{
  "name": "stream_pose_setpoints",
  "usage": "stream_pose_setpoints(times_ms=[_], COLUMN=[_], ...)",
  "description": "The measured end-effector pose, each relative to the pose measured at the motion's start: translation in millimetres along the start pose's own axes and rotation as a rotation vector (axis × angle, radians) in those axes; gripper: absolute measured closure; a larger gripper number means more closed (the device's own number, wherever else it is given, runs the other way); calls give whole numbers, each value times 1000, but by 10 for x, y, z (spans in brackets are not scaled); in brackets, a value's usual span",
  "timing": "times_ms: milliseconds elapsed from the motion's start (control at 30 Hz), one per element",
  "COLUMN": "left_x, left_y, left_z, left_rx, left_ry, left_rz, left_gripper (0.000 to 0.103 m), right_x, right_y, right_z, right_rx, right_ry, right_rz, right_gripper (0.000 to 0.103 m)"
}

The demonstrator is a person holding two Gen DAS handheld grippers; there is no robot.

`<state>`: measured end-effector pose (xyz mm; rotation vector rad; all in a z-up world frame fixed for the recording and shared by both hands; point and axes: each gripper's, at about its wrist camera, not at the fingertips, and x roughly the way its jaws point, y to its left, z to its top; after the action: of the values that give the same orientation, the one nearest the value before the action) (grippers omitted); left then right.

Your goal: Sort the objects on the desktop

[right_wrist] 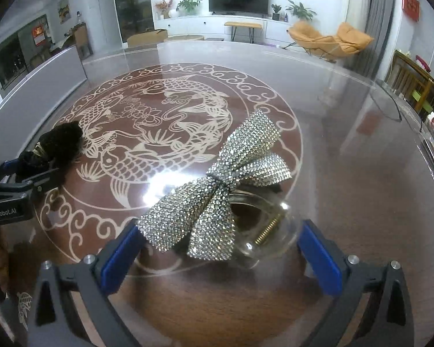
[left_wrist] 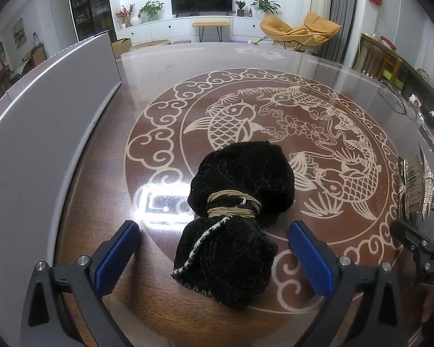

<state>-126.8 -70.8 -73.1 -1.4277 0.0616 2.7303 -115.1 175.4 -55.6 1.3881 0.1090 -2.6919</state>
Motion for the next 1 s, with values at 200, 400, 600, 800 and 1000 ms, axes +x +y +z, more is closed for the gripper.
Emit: stream_pose_setpoints(times_ms=[200, 400, 600, 800, 1000], left_x=[-18, -14, -11, -16, -15], left_y=[-9, -9, -8, -15, -15], left_z=[4, 5, 2, 4, 3], left_rx=[1, 1, 1, 1, 1], left_ry=[0, 0, 0, 0, -1], left_rz=[1, 1, 1, 3, 3], left_gripper=[0, 0, 0, 0, 0], right_x=[10, 14, 19, 16, 17], right_y=[-19, -19, -18, -16, -14], right_z=[-7, -8, -7, -10, -11], right_rx=[2, 3, 3, 4, 4], right_ry=[0, 0, 0, 0, 0], right_rz=[-2, -2, -2, -2, -3], right_gripper=[0, 0, 0, 0, 0])
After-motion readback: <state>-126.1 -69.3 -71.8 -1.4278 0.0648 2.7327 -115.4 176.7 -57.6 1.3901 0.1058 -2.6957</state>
